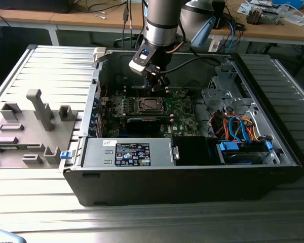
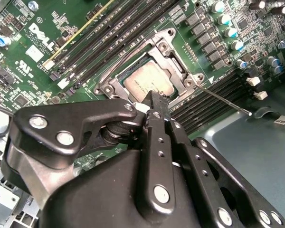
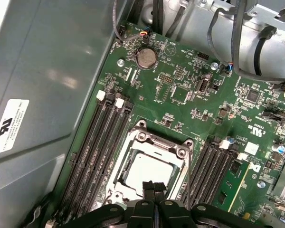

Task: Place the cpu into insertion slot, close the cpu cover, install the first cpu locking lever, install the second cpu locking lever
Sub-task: 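Install the first cpu locking lever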

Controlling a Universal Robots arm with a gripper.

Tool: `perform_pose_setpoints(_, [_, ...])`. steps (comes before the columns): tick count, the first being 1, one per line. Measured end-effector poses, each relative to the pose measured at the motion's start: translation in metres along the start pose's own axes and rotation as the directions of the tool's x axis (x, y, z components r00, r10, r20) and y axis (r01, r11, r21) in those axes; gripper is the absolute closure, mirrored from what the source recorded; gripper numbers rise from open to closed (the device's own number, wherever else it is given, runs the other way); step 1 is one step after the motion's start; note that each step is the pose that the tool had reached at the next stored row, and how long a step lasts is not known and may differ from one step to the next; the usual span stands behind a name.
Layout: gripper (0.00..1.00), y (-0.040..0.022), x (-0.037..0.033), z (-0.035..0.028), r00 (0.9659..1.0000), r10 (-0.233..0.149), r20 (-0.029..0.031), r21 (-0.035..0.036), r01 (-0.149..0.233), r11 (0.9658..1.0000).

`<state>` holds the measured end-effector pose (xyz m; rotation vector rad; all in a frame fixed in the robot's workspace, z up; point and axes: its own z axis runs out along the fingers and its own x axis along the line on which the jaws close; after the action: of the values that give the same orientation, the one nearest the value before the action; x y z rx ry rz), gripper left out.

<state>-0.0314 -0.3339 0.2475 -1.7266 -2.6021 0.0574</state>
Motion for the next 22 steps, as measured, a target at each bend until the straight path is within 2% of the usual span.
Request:
perform_pose_setpoints(14, [0.89,0.0,0.0,0.0,0.9994,-0.035,0.0015,-0.0002,0.035,0.9994])
perform_pose_setpoints(22, [0.89,0.0,0.0,0.0,0.9979,-0.065,0.0027,-0.0002,0.065,0.9979])
